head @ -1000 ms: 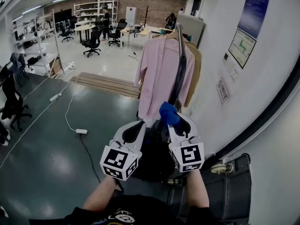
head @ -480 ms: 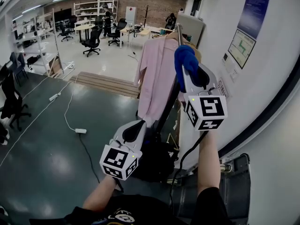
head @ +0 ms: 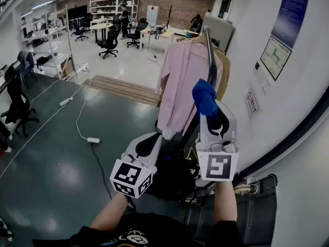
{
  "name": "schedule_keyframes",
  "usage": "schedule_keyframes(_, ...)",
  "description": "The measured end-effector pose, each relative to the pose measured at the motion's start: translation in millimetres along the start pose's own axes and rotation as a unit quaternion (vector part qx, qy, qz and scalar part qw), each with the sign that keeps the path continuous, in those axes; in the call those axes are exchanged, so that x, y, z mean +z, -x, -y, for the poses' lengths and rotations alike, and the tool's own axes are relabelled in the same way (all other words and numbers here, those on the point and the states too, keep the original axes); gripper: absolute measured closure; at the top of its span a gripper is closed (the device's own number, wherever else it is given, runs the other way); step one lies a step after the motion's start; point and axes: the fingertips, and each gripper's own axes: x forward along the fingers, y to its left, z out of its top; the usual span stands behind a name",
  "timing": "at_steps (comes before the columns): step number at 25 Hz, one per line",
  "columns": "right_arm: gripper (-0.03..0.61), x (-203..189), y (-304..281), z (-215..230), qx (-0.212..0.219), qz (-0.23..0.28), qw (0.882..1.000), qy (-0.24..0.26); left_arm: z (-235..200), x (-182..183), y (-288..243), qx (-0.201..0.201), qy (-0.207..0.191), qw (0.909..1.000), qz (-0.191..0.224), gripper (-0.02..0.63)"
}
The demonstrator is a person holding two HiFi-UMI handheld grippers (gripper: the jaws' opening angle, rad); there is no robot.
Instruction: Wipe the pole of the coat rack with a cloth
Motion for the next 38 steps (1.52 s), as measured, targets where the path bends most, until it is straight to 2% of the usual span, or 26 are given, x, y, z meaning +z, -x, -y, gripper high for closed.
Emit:
schedule_keyframes(2, 0.508, -26, 20, -27, 0.014, -0.033, 0.999, 0.031, -2, 0, 0, 0.001, 0.002, 1.0, 0.002, 0.609)
schedule_keyframes(4, 0.508, -59, 39, -55, 0.035, -0.078, 0.996, 0.035, -2, -1, 0, 0.0, 0.002, 1.0, 0.001, 0.609)
schedule_keyframes(8, 0.508, -105, 65, -95, 0.062, -0.112, 0.992, -0.005, -1, -3, -2, -0.003, 0.004, 1.0, -0.003, 0.609)
schedule_keyframes(11, 0.511, -119, 74, -104, 0.07, -0.126, 0.989, -0.04, 2, -5, -5, -0.005, 0.004, 1.0, -0.005, 0.609)
schedule_keyframes(15, 0.508, -107, 65, -92, 0.068, -0.118, 0.989, -0.057, 6, -6, -5, -0.007, 0.006, 0.9999, -0.003, 0.609)
schedule_keyframes(20, 0.505, -59, 33, -37, 0.047, -0.083, 0.992, -0.083, 11, -4, -4, -0.009, 0.008, 0.9999, 0.0, 0.609)
schedule_keyframes(23, 0.505, -26, 7, 2, 0.027, -0.043, 0.995, -0.082, 15, -4, -4, -0.011, 0.008, 0.9999, 0.002, 0.609)
schedule_keyframes(25, 0.505, -14, -13, 22, 0.022, -0.036, 0.996, -0.08, 18, -2, -5, -0.014, 0.006, 0.9999, 0.002, 0.609)
schedule_keyframes(28, 0.505, -7, -42, 48, 0.019, -0.053, 0.995, -0.088, 23, 1, -5, -0.016, 0.005, 0.9998, 0.005, 0.609)
schedule_keyframes(31, 0.506, -9, -61, 64, 0.015, -0.068, 0.99, -0.123, 24, 3, -1, -0.015, 0.003, 0.9999, 0.006, 0.609)
schedule_keyframes(34, 0.511, -12, -64, 67, 0.018, -0.072, 0.985, -0.154, 19, 3, 4, -0.01, 0.002, 0.9999, 0.005, 0.609)
schedule_keyframes(38, 0.512, -13, -62, 67, 0.017, -0.07, 0.985, -0.156, 14, 5, 5, -0.004, 0.0, 1.0, 0.008, 0.609)
